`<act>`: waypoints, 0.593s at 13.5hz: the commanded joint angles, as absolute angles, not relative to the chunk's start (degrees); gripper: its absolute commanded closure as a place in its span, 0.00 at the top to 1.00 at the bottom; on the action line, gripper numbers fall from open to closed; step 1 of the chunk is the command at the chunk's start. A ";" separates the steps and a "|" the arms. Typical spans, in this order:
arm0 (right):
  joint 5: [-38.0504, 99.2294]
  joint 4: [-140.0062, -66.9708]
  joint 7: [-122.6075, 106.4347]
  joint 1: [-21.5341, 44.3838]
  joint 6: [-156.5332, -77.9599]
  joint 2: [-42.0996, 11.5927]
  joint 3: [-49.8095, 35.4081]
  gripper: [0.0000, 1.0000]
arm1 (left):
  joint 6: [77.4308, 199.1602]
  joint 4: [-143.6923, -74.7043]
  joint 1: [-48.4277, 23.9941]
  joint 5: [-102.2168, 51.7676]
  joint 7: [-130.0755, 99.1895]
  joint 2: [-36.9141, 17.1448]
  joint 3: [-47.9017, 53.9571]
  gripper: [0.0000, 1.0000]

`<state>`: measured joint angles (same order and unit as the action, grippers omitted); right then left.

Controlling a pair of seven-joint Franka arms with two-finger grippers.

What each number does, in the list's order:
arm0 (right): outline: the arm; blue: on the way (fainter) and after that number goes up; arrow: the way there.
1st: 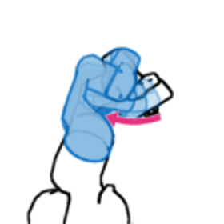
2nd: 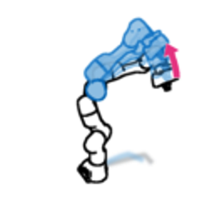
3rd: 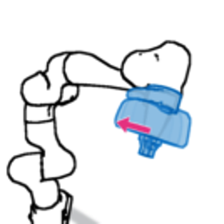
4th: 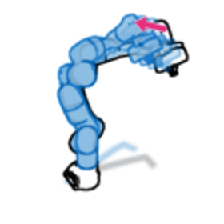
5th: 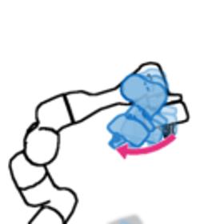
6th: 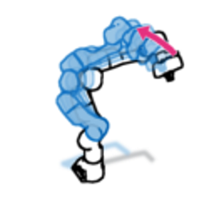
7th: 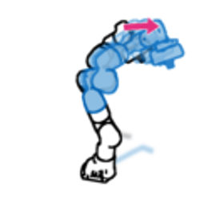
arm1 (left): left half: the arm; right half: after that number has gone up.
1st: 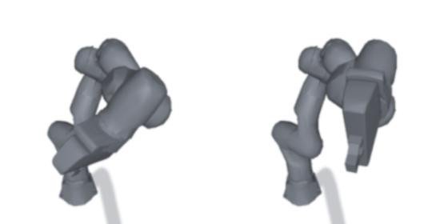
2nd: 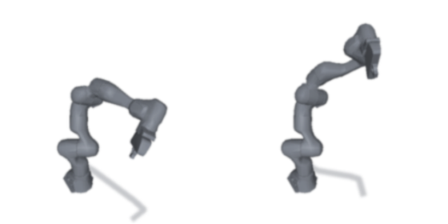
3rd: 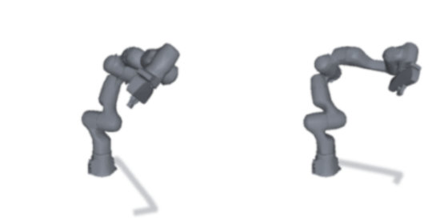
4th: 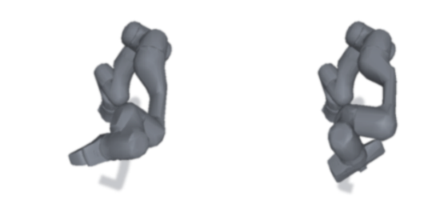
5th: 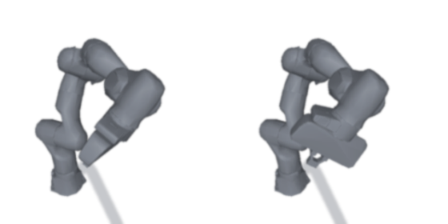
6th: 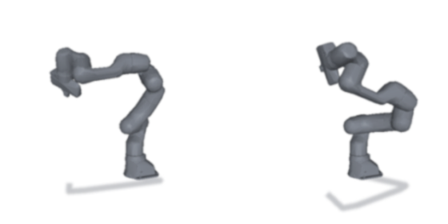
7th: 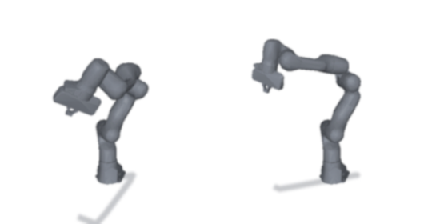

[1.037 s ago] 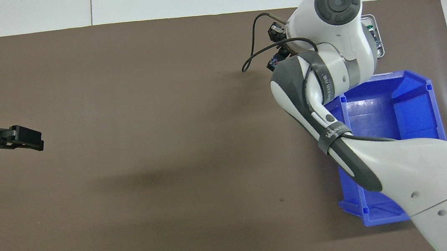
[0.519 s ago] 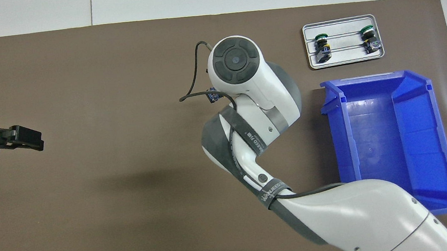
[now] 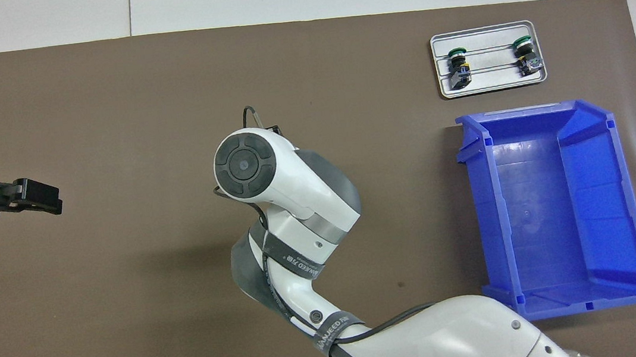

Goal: Place and press button with both arms
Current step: 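Carry the green button to the table center and set it down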

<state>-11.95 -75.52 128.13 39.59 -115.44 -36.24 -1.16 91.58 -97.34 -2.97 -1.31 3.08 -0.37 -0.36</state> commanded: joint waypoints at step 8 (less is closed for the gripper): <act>-12.48 -83.14 140.27 42.10 -123.92 -36.48 -1.67 0.00 | 91.41 -98.79 -2.29 -1.49 3.34 1.14 0.09 1.00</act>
